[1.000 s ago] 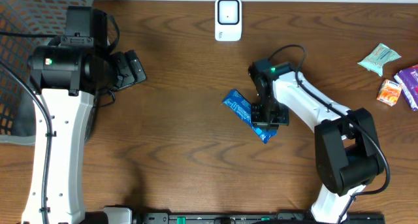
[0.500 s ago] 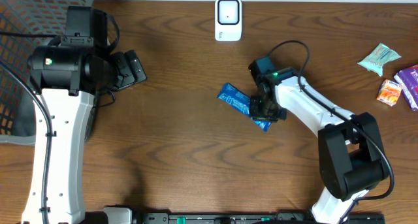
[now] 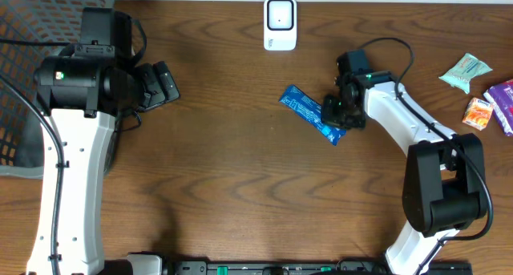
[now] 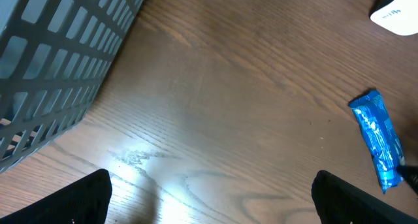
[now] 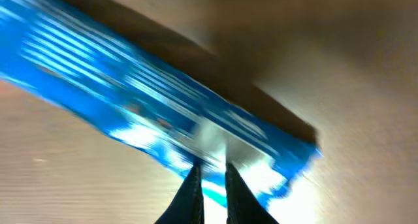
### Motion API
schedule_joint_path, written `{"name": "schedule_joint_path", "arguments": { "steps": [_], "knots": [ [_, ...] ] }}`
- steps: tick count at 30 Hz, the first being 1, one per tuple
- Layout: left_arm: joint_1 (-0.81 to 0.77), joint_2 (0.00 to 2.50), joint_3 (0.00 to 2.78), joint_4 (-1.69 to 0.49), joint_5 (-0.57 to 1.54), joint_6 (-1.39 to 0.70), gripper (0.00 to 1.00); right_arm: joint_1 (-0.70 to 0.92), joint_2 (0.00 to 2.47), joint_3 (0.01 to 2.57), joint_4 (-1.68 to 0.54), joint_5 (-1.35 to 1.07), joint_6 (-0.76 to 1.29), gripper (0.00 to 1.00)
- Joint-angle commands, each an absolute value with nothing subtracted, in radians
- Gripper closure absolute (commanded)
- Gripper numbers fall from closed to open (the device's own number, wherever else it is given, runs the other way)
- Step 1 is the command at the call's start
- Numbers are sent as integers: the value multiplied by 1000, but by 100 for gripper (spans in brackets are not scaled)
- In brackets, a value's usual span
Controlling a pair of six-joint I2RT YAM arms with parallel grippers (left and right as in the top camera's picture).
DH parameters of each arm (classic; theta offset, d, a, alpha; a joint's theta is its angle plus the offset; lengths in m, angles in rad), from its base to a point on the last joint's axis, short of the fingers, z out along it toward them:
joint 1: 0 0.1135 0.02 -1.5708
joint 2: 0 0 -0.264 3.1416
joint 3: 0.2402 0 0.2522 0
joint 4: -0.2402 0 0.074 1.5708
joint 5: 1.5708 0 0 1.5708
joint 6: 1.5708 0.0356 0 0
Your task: Scan the item barcode
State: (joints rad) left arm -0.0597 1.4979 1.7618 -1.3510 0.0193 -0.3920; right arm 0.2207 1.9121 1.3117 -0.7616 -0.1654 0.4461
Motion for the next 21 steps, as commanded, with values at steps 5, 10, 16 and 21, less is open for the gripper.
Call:
{"name": "schedule_joint_path", "arguments": {
  "steps": [5, 10, 16, 21],
  "knots": [
    [-56, 1503, 1765, -1353, 3, -385, 2, 249, 1921, 1341, -643, -225, 464, 86],
    [-56, 1503, 1765, -1354, 3, -386, 2, 260, 1921, 1341, -523, -223, 519, 87],
    [-56, 1503, 1765, -1354, 3, -386, 2, 318, 1938, 1341, -471, -166, 565, 87],
    [-56, 1503, 1765, -1354, 3, -386, 2, 382, 1980, 1341, -460, -65, 565, 86]
  ]
}}
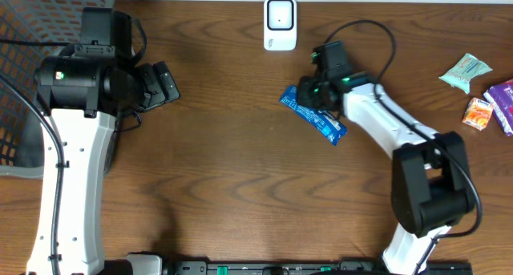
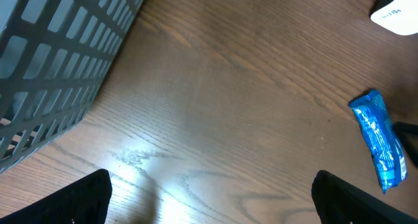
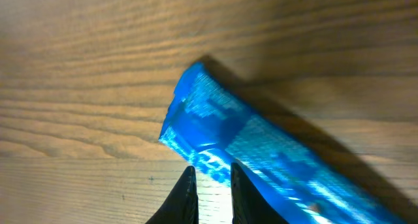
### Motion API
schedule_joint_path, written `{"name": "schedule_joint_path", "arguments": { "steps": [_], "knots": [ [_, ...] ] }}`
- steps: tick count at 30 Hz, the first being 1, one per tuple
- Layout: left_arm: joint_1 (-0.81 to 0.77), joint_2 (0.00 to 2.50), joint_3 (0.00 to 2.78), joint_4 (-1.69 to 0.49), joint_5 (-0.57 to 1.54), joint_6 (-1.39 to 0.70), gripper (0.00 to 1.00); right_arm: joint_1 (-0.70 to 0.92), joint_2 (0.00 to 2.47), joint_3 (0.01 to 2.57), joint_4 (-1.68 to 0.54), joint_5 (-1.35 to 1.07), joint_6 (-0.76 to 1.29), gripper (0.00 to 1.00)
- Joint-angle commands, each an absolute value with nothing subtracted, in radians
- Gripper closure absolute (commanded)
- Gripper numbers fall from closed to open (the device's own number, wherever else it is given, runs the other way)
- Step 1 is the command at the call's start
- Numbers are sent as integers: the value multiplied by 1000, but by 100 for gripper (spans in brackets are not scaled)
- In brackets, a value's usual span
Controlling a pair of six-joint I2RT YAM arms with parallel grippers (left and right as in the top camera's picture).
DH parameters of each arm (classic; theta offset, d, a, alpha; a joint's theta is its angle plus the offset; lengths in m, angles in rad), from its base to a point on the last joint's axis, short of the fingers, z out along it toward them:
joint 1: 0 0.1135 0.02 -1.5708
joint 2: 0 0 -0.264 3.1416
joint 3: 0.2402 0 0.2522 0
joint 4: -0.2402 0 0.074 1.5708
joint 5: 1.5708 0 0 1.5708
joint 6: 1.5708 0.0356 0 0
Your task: Scan the item barcode
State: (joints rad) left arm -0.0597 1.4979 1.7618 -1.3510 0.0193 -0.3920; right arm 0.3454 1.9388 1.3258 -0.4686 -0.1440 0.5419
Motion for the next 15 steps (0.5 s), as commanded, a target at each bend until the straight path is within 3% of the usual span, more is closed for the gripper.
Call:
{"name": "schedule_joint_path", "arguments": {
  "steps": [1, 15],
  "knots": [
    [-56, 1503, 1765, -1353, 3, -386, 2, 394, 1992, 1341, -453, -54, 572, 86],
    [-56, 1503, 1765, -1354, 3, -386, 2, 420, 2003, 1353, -452, -84, 542, 86]
  ]
}}
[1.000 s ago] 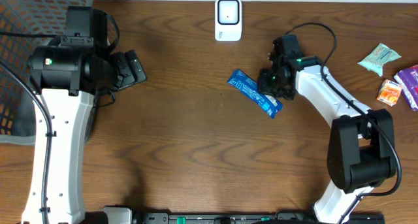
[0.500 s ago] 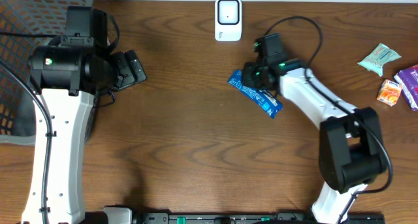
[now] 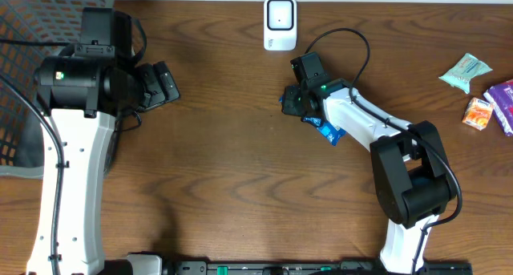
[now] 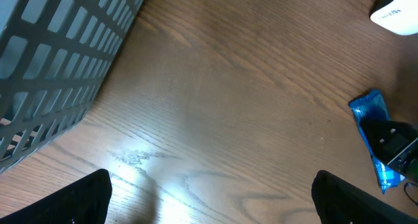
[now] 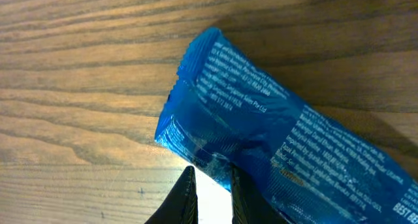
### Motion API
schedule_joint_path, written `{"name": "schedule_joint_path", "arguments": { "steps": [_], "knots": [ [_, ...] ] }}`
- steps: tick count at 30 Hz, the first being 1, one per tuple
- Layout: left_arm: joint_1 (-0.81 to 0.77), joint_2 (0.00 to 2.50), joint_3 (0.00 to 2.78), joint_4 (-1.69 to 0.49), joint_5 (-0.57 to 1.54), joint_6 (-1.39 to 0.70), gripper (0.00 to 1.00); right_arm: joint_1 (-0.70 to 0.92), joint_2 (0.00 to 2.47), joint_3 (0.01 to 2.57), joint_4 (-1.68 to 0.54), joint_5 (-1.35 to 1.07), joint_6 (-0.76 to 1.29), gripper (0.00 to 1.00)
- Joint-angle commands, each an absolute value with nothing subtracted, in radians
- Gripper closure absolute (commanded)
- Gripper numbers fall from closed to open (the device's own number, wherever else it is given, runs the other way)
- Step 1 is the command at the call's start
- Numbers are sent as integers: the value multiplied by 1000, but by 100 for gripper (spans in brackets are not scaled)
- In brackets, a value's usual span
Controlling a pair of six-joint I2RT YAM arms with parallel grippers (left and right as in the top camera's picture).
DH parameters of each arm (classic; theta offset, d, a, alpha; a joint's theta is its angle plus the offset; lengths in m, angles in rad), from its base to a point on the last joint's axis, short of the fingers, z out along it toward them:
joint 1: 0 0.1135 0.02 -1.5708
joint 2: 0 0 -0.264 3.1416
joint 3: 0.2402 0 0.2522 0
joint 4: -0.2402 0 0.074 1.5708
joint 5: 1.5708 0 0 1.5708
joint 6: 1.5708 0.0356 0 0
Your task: Scan the item barcode
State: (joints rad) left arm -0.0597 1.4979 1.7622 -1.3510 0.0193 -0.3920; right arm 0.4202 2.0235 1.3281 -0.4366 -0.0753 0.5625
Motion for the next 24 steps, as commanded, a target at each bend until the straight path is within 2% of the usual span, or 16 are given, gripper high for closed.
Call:
{"name": "schedule_joint_path", "arguments": {
  "steps": [1, 4, 6, 10, 14, 18, 24],
  "knots": [
    [-56, 1503, 1765, -1354, 3, -386, 2, 418, 1986, 1361, -467, -83, 541, 85],
    [-56, 1503, 1765, -1354, 3, -385, 2, 399, 1927, 1385, -511, -80, 514, 79],
    [-56, 1503, 1765, -1354, 3, -385, 2, 366, 1875, 1400, -547, -78, 485, 70],
    [-56, 1503, 1765, -1354, 3, -386, 2, 294, 1814, 1401, -596, -77, 431, 63],
    [-56, 1503, 1765, -1353, 3, -385, 2, 207, 1814, 1399, -654, -133, 268, 56],
    [-56, 1503, 1765, -1354, 3, -386, 2, 141, 1857, 1398, -706, -268, 95, 35],
    [-56, 1503, 1765, -1354, 3, -386, 2, 102, 1968, 1398, -669, -440, 25, 34]
  ]
}}
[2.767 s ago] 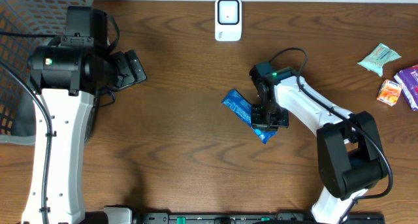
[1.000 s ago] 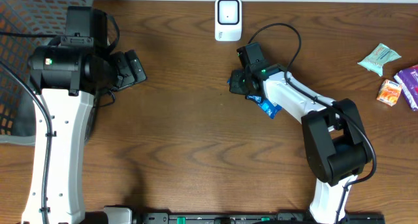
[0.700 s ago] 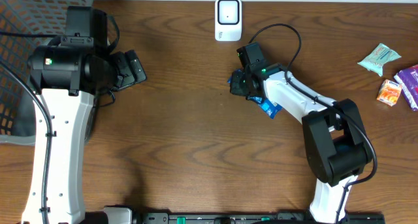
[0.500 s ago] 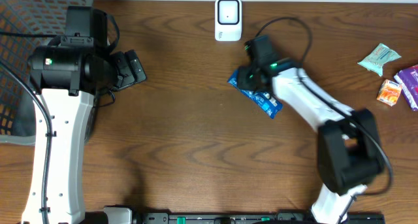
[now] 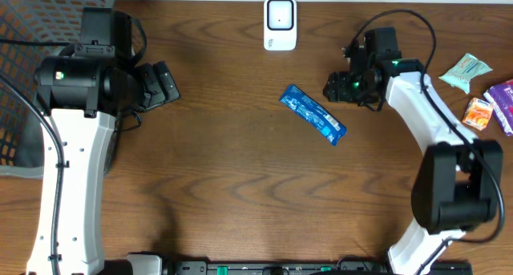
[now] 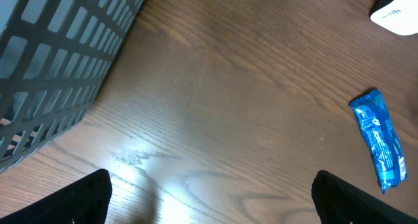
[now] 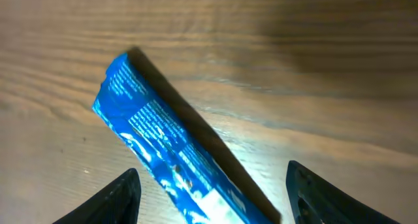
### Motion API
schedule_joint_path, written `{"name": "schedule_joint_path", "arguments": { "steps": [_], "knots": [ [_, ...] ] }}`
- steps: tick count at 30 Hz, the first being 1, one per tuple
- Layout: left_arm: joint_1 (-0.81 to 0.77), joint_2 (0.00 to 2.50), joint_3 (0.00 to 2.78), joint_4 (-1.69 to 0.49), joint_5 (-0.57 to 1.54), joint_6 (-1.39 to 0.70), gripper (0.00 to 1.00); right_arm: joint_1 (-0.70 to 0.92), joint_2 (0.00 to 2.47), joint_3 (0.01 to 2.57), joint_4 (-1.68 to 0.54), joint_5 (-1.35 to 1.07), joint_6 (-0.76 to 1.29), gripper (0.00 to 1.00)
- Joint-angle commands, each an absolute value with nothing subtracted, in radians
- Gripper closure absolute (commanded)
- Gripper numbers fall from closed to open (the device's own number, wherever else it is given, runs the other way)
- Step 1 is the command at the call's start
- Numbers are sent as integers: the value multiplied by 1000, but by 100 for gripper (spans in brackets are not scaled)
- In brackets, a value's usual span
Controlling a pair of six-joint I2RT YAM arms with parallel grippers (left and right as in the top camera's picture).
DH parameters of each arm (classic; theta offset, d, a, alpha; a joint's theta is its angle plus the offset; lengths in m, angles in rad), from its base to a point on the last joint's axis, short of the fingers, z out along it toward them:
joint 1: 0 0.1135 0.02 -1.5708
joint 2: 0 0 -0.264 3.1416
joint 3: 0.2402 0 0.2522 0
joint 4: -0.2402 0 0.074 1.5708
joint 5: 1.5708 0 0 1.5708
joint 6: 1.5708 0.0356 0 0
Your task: Scan the item barcode
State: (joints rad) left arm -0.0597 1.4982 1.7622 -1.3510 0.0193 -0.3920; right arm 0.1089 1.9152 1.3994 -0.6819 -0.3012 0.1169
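A blue snack wrapper (image 5: 313, 114) lies flat on the wooden table, slanting from upper left to lower right; it also shows in the left wrist view (image 6: 380, 140) and fills the lower middle of the right wrist view (image 7: 173, 162). A white barcode scanner (image 5: 280, 23) stands at the table's back edge. My right gripper (image 5: 337, 89) is open, hovering just right of the wrapper's far end, nothing between its fingers (image 7: 124, 196). My left gripper (image 5: 164, 84) is open at the left, far from the wrapper.
A grey mesh basket (image 5: 32, 58) stands at the far left behind my left arm. Loose snack packets lie at the right edge: a pale green one (image 5: 466, 71), an orange one (image 5: 478, 113) and a purple one (image 5: 503, 105).
My right gripper was shut, pressing at the wrapper's upper left end. It is now open and has drawn back to the right of the wrapper. The wrapper lies where it was.
My right gripper was shut at the wrapper's lower right end, then shut near its middle, then shut at its upper left end. Now it is open and off to the right. The wrapper has stayed on the table throughout; the left arm has not moved.
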Motion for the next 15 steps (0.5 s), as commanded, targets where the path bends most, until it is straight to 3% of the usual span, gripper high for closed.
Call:
{"name": "schedule_joint_path", "arguments": {
  "steps": [1, 6, 11, 13, 15],
  "knots": [
    [-56, 1503, 1765, -1354, 3, -386, 2, 102, 1989, 1398, -651, -473, 24, 35],
    [-56, 1503, 1765, -1354, 3, -385, 2, 103, 2090, 1398, -532, -653, 24, 37],
    [-56, 1503, 1765, -1353, 3, -386, 2, 103, 2153, 1398, -519, -681, 17, 39],
    [-56, 1503, 1765, -1353, 3, -386, 2, 103, 2170, 1398, -539, -680, 1, 43],
    [-56, 1503, 1765, -1353, 3, -386, 2, 104, 2182, 1398, -574, -680, -22, 53]
  ]
}}
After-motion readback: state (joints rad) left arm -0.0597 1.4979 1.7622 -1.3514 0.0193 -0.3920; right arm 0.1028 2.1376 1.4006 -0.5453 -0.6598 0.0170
